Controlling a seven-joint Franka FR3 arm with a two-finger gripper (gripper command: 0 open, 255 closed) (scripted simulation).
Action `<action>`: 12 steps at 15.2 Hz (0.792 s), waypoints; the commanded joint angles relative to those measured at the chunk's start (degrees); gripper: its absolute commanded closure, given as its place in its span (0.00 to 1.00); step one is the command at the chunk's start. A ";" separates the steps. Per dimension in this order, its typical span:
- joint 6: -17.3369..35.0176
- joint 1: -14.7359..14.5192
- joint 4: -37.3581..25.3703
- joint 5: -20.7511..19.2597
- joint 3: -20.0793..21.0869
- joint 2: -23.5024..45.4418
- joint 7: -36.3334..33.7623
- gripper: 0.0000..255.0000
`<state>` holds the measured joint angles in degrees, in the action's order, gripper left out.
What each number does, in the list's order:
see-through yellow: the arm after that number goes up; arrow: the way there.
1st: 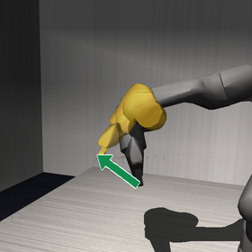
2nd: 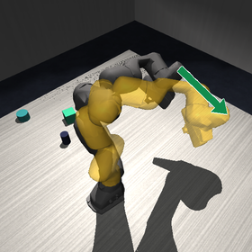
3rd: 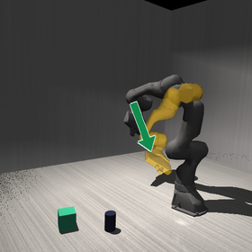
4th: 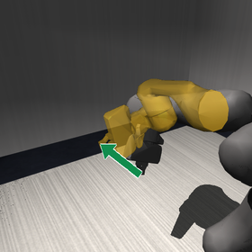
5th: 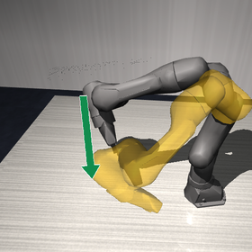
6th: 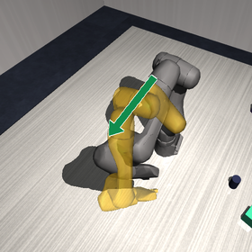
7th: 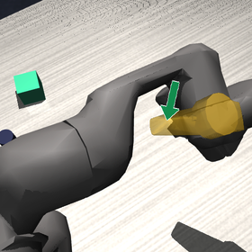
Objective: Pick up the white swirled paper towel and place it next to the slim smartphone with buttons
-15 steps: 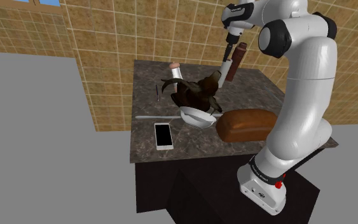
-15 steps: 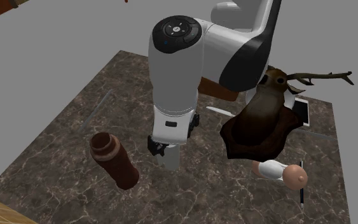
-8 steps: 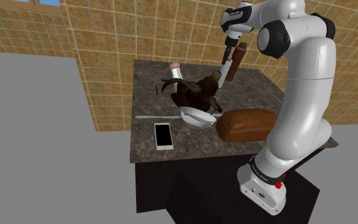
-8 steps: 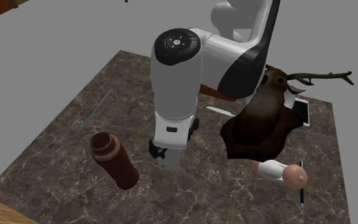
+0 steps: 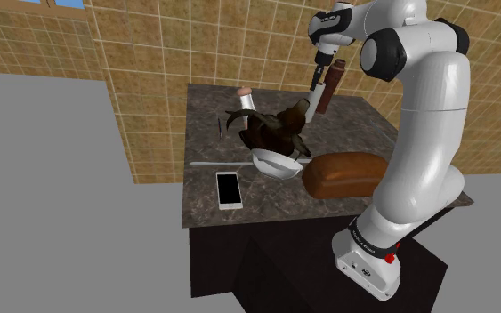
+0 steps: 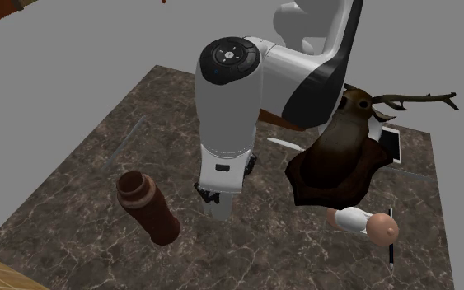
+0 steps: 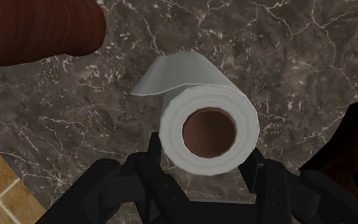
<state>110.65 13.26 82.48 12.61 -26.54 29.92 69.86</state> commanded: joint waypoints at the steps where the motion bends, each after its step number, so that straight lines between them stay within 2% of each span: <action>1: 0.00 0.00 0.00 0.00 0.00 0.00 0.00 1.00; 5: 0.01 0.00 0.00 0.00 0.00 0.00 0.00 1.00; 12: -4.90 0.30 -4.17 -0.54 -0.33 -0.86 -0.41 1.00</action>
<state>106.59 13.54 78.98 12.18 -26.82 29.24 69.55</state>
